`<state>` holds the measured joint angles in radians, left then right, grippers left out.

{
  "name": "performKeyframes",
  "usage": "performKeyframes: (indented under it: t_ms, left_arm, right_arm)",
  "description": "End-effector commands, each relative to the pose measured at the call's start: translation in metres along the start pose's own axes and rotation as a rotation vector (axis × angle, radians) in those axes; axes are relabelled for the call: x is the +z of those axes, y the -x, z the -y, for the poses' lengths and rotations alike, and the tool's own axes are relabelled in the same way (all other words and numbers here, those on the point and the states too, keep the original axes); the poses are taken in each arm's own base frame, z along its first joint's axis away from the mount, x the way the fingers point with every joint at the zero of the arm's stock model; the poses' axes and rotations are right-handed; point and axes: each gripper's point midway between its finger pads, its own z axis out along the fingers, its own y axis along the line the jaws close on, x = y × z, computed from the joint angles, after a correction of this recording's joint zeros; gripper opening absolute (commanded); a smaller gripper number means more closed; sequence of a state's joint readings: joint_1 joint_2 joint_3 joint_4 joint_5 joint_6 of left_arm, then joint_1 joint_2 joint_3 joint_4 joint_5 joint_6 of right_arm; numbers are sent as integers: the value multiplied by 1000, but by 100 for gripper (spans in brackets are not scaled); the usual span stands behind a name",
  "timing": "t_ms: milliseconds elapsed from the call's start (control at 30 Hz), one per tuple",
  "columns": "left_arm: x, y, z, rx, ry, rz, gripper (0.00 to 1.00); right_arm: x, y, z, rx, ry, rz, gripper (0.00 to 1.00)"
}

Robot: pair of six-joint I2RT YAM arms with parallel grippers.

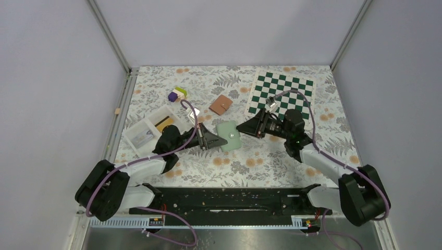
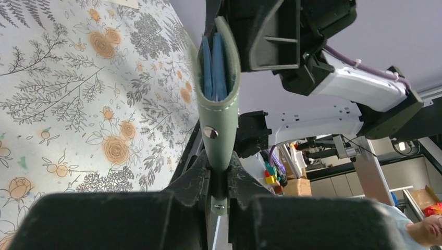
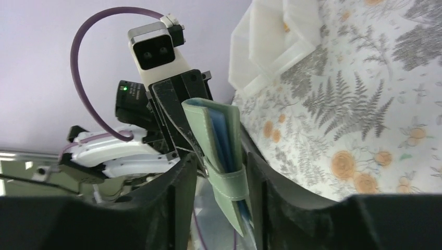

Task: Take the credit cards out of the card holder
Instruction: Pick up the card holder from the center of the board, then open the card holder at the center of the board.

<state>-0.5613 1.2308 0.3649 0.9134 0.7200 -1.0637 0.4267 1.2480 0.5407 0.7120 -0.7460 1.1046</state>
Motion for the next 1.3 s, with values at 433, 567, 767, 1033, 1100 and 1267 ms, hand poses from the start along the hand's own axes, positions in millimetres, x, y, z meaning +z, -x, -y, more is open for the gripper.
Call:
performKeyframes:
  t_ms: [433,567,767,1033,1100,1267]
  left_arm:
    - [-17,7,-16,8,356,48,0]
    - [-16,3,-12,-7,388,46,0]
    - [-11,-3,-5,-13,387,36,0]
    - [-5,-3,12,-10,337,39,0]
    - [-4,-2,15,-7,328,42,0]
    - [-2,-1,24,5,303,43,0]
  right_arm:
    - [-59,-17,-9,-414,-460,85,48]
    - [-44,-28,-16,-422,-476,62,52]
    - [-17,-43,-17,-456,-509,34,56]
    - [7,-47,-4,-489,-598,10,56]
    - [13,-51,-3,-483,-596,-10,56]
    - [16,-60,10,-507,-680,-44,56]
